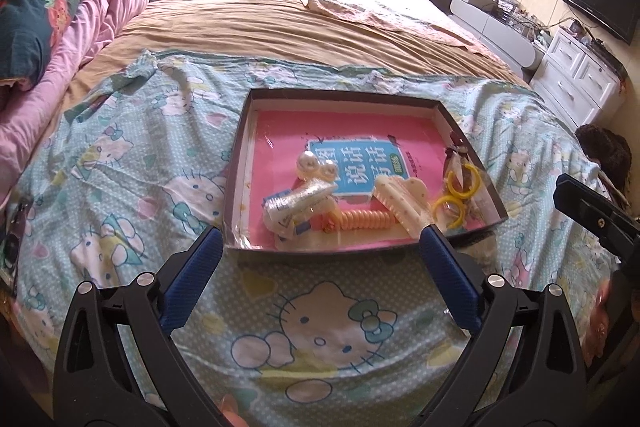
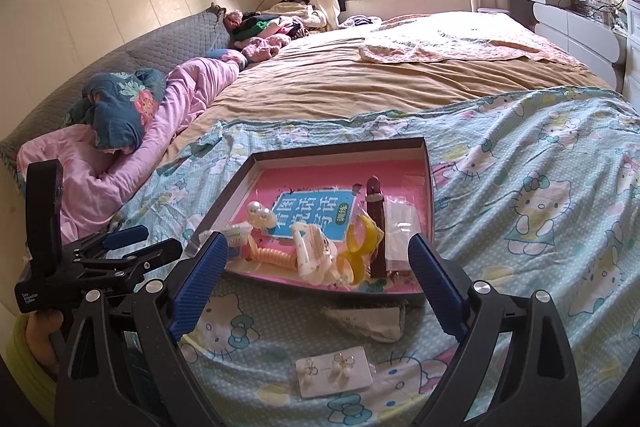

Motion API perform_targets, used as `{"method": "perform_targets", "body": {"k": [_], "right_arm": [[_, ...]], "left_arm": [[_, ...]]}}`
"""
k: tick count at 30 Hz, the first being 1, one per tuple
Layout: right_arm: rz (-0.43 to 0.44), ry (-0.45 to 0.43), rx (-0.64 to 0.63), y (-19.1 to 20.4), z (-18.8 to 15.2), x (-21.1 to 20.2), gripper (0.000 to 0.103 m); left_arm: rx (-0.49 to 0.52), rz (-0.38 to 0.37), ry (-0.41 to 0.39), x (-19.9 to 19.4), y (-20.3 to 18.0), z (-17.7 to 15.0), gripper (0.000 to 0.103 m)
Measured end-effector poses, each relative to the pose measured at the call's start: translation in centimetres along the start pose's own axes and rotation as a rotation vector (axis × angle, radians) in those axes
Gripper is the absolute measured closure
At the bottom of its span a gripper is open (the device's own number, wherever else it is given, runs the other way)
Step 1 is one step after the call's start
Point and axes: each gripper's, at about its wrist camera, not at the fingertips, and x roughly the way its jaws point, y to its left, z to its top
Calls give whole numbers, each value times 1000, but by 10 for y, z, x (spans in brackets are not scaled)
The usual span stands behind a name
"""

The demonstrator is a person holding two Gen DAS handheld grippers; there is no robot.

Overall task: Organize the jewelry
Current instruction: 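Withdraw both tools toward the earring card and clear tissue bag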

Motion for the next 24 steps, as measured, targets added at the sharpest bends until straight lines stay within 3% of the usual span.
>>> {"method": "perform_targets", "body": {"k": [12, 24], "right_arm": [[-25, 80, 19, -22, -24, 0, 12], [-13, 152, 63, -41, -39, 8, 12]], "left_arm": [[78, -50, 83, 17, -31, -39, 11], [234, -145, 130, 41, -86, -62, 11]]}}
